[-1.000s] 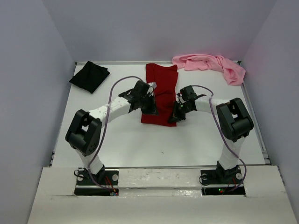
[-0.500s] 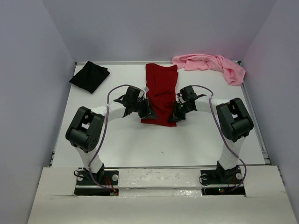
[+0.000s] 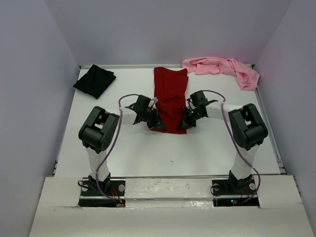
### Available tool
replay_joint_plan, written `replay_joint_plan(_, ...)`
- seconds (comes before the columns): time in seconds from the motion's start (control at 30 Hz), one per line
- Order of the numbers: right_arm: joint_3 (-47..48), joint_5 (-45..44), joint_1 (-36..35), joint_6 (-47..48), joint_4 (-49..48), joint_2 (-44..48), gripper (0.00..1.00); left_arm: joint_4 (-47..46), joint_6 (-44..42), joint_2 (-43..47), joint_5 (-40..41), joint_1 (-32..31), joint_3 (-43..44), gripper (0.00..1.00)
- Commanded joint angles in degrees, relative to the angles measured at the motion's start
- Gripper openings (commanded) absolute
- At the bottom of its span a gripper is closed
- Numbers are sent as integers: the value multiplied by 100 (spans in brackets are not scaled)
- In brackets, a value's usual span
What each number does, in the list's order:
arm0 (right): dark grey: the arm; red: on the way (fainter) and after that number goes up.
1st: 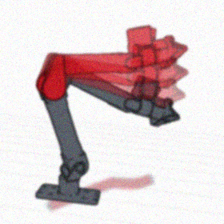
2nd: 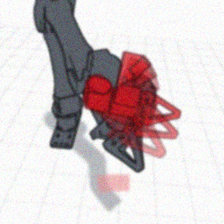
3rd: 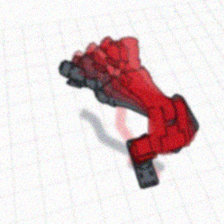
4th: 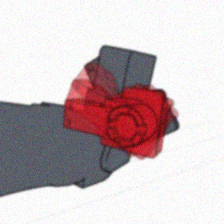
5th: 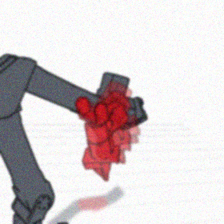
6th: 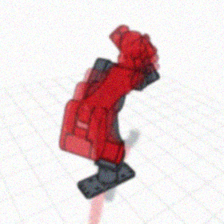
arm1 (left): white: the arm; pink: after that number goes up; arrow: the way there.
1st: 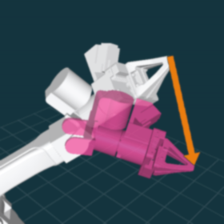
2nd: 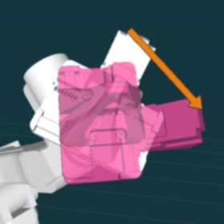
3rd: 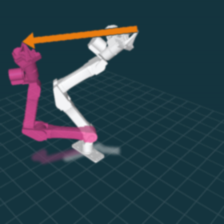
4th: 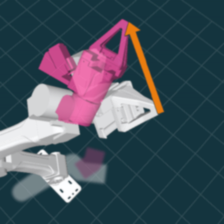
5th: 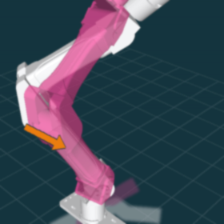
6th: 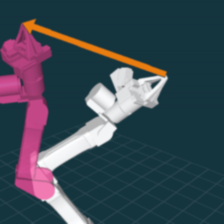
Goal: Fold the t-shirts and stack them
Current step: Fold the tshirt
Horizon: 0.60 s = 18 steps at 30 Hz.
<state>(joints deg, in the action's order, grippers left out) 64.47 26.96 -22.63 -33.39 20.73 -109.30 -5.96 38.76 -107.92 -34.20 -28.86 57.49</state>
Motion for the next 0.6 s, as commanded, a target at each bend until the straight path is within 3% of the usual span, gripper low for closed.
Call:
replay_joint_plan(0.0, -101, -613, -127, 262, 546, -198, 0, 95, -220, -159, 176, -14, 323, 0)
replay_joint_plan(0.37, 364, -710, -127, 359, 915, 189, 0, 103, -238, -757, 229, 3, 297, 0)
replay_joint_plan(0.4, 461, -684, -127, 368, 976, 233, 3, 103, -238, -757, 229, 3, 297, 0)
replay_joint_plan(0.57, 1198, -455, -75, 491, 1301, 409, 48, 279, -334, -757, 247, 3, 368, 0)
